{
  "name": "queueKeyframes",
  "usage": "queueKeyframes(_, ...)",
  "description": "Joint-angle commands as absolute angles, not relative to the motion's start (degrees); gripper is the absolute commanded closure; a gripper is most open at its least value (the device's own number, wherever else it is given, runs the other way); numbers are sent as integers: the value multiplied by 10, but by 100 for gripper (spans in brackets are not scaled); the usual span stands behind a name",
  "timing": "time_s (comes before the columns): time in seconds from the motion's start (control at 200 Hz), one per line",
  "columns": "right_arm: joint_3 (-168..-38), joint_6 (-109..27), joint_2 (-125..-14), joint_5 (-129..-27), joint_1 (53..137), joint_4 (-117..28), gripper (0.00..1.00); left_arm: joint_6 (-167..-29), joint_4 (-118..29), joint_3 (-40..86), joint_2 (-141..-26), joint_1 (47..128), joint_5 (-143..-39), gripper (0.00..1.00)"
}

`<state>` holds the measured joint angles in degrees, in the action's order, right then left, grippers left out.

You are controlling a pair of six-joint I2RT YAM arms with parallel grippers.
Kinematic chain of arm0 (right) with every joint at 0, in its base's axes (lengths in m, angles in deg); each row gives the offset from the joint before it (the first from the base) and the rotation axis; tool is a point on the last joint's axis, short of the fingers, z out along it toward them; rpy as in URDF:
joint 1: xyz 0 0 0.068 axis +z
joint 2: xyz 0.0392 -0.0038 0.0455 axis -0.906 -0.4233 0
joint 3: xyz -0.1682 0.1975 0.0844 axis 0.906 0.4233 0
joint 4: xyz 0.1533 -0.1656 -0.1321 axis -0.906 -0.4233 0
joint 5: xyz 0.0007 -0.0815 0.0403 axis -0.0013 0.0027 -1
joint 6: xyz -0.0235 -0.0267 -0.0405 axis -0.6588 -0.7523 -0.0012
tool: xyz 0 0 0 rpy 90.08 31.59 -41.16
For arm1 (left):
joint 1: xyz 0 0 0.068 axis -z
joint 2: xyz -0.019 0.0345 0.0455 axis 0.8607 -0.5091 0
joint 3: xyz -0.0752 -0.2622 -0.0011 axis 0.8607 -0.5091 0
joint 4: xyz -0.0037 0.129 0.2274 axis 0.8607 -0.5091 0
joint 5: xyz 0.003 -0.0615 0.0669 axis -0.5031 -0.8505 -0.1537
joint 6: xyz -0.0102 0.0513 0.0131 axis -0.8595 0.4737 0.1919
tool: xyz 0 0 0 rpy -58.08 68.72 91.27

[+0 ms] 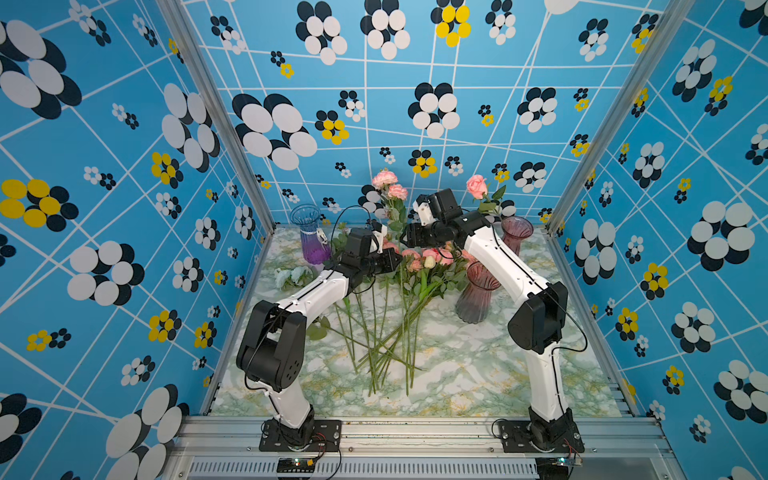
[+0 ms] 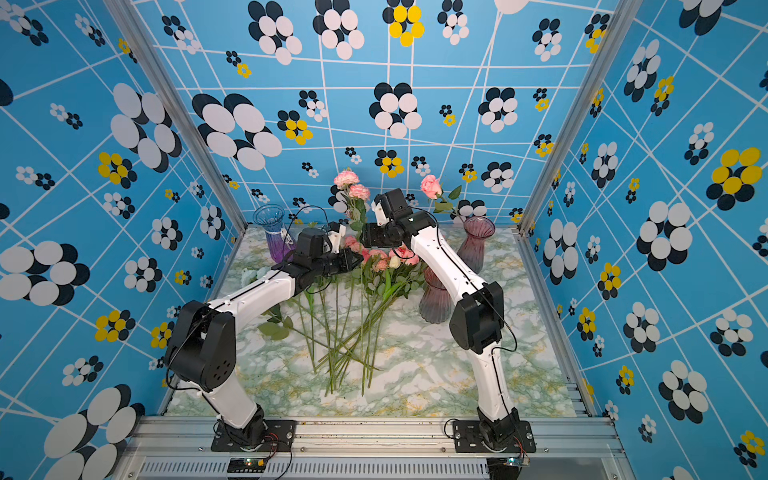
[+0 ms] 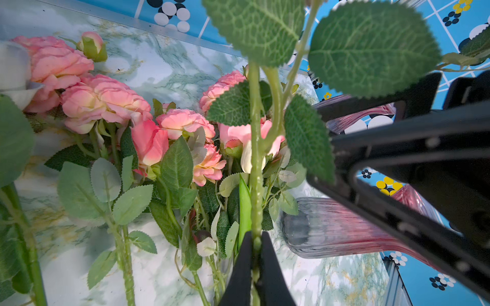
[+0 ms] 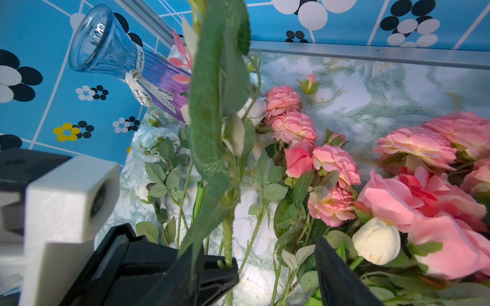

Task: Place the pink flowers into the vase
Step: Pick up the flower at the center of the board.

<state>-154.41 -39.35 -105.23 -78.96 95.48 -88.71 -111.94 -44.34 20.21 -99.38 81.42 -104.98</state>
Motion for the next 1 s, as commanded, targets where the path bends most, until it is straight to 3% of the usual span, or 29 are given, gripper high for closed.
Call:
queueKeyframes(0.0,-1575,-384,-1056,-807,962,-903,34,-1103,-431,206,-986,825,-1065,100)
queueKeyframes(0.465,-1668,-388,-1114,-778,967,-957,54,-1096,-428,181,-940,843,-1056,100)
queueKeyframes(0.999,-1752,-397,-1145,-745,968,-965,59,-1106,-420,164,-921,848,-1066,100)
